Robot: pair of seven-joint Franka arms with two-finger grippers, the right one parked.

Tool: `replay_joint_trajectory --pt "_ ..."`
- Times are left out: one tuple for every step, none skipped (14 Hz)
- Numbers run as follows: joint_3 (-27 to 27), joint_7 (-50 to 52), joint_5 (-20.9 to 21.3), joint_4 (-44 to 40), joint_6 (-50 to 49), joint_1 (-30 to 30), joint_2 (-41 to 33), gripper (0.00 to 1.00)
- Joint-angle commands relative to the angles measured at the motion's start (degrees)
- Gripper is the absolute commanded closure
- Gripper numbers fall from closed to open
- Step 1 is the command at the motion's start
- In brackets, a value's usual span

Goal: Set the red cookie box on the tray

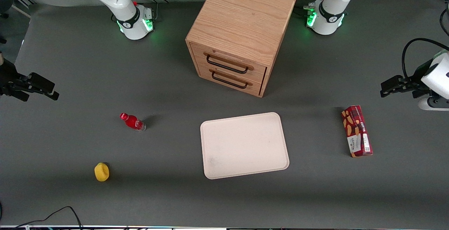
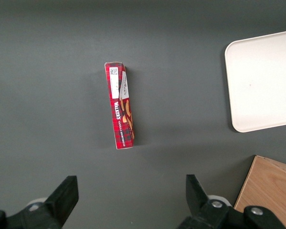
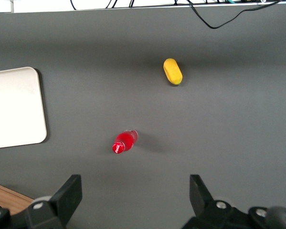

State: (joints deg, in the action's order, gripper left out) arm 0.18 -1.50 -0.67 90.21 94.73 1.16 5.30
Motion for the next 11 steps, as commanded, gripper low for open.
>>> replay_joint_trajectory --pt "0.3 -1.2 -0.6 0.6 -1.0 0.1 -0.9 0.0" --pt "0.3 -1.2 -0.6 0.4 -1.0 0.1 -0.6 0.0" --pt "0.2 -1.2 -0.5 0.4 -1.0 0.2 -0.6 0.0" --pt "0.2 -1.2 -0.4 0.4 -1.0 0.4 -0.6 0.0" --pt "0.0 -1.2 -0.4 0.2 -1.1 0.7 -0.6 0.0" --pt "0.1 -1.1 -0.4 0.3 -1.0 0.8 -0.6 0.0" --pt "0.1 -1.4 -0.2 0.5 -1.2 0.4 -0.5 0.0" --pt "0.1 -1.4 -0.3 0.4 -1.2 0.2 -0.5 0.0" --pt "0.1 -1.4 -0.2 0.5 -2.0 0.2 -0.5 0.0" --pt "0.1 -1.4 -0.1 0.5 -2.3 0.1 -0.3 0.0" --pt "0.1 -1.4 -0.1 0.7 -2.3 0.1 -0.3 0.0"
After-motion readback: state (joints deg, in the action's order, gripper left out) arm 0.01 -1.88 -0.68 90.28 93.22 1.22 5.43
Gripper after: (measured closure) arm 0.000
